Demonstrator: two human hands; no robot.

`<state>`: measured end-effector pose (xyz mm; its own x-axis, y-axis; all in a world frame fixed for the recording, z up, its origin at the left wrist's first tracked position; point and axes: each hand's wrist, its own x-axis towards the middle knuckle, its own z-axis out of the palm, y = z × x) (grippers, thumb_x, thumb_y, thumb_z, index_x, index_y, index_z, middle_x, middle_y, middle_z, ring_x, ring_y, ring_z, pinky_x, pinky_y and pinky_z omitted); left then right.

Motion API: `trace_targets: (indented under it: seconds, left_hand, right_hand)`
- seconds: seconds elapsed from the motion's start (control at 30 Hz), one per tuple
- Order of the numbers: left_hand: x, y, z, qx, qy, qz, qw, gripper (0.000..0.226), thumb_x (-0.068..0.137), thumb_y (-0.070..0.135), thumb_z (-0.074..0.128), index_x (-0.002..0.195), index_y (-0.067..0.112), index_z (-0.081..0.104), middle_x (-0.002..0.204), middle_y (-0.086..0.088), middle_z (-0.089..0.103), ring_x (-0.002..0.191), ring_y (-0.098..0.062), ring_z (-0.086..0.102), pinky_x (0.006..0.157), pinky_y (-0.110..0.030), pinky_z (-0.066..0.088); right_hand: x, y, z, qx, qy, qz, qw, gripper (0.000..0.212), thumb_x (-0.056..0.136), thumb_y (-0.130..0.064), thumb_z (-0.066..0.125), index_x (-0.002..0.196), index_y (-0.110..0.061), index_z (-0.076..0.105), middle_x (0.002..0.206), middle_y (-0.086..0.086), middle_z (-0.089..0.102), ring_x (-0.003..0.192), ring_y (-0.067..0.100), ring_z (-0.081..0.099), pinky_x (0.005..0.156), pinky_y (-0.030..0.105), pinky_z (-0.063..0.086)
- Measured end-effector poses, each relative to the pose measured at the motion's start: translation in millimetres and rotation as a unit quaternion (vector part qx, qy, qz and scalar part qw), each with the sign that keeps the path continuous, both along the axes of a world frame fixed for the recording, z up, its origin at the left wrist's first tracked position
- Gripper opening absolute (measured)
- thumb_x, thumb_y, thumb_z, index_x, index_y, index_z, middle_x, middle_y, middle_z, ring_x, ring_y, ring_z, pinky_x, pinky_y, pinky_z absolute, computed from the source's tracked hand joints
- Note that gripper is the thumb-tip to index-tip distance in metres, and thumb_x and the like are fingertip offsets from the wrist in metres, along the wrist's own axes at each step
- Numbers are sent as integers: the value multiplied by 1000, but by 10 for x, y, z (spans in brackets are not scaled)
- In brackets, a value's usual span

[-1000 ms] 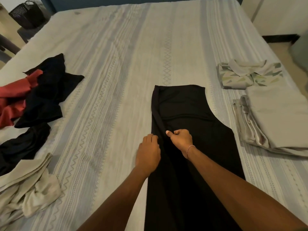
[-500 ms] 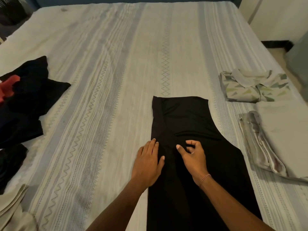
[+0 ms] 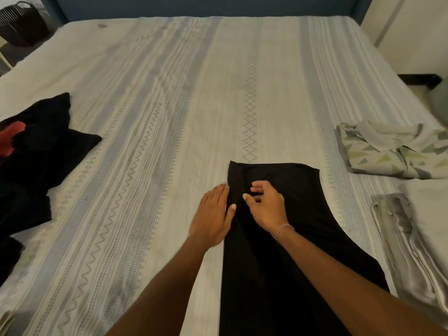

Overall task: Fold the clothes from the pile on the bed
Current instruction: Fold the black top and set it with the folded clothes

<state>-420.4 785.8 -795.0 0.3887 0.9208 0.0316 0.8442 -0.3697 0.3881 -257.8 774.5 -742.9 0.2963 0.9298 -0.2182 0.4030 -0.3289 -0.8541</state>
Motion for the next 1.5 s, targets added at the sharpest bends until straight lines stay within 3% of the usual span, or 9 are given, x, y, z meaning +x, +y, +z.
trace_targets:
  seconds: [0.13,0.37,0.6,0.77,0.9,1.0,1.17,1.37,1.5]
  left_hand:
    - [-28,2,-199,-11,-56,18,998,60,107,45,17,160,18,18,167,2,17,153,-6,9,126,-27,3]
    - [-31,4,-257,-14,-96,33,995,58,106,44,14,159,20,19,166,5,20,149,4,4,122,-19,-2]
    - [-35,-17,-303,-24,-123,45,991,58,107,46,15,160,24,15,166,7,20,152,-1,10,125,-23,4]
    - [-46,-19,-296,-12,-94,33,995,52,108,45,13,159,34,7,166,7,17,153,-3,7,124,-23,1]
    - [-43,-15,-302,-5,-73,24,997,52,109,44,13,160,36,9,167,3,16,154,-9,9,126,-30,6]
    - [-39,-18,-297,-8,-73,22,997,53,108,43,16,160,33,11,167,2,17,154,-10,10,127,-35,12]
    - [-26,8,-289,-8,-47,25,999,56,107,46,12,161,30,11,166,-1,17,153,-14,14,126,-40,16]
    - [2,46,-250,-21,-13,9,1000,61,106,49,14,160,20,19,163,-12,26,150,-26,25,123,-46,23]
    - [-24,143,-184,-55,-5,7,998,68,104,55,20,158,14,24,160,-16,30,147,-34,31,120,-49,29]
  right_hand:
    - [-56,544,19,-12,-27,43,999,55,91,-31,74,138,-14,51,134,3,59,112,16,61,93,25,48]
    - [-34,1116,27,-131,-108,160,972,53,88,-46,73,122,-6,66,120,7,67,100,17,60,83,26,46]
    - [13,1377,45,-87,-4,123,989,20,85,-27,80,97,-11,74,92,-8,64,87,8,59,84,24,46]
    - [21,1413,-47,-39,-46,115,992,11,87,-25,78,94,-17,76,84,-15,64,97,11,64,85,22,48]
    - [1,1336,-153,-6,-145,123,982,30,80,-40,83,100,-20,71,93,-7,69,89,12,64,84,32,56]
    - [16,1173,-195,44,-159,118,979,47,85,-46,77,120,-21,58,112,-3,62,100,13,59,87,31,52]
    - [345,581,-184,105,-245,83,960,40,96,-41,65,127,-19,55,126,2,57,114,18,54,99,31,43]
    - [1043,-888,-159,70,-207,-29,975,33,94,-31,69,123,-20,57,119,-4,58,111,12,55,99,39,50]
    - [1257,-1719,-322,35,-270,-13,962,42,96,-36,66,132,-15,58,139,2,57,131,17,50,113,36,40]
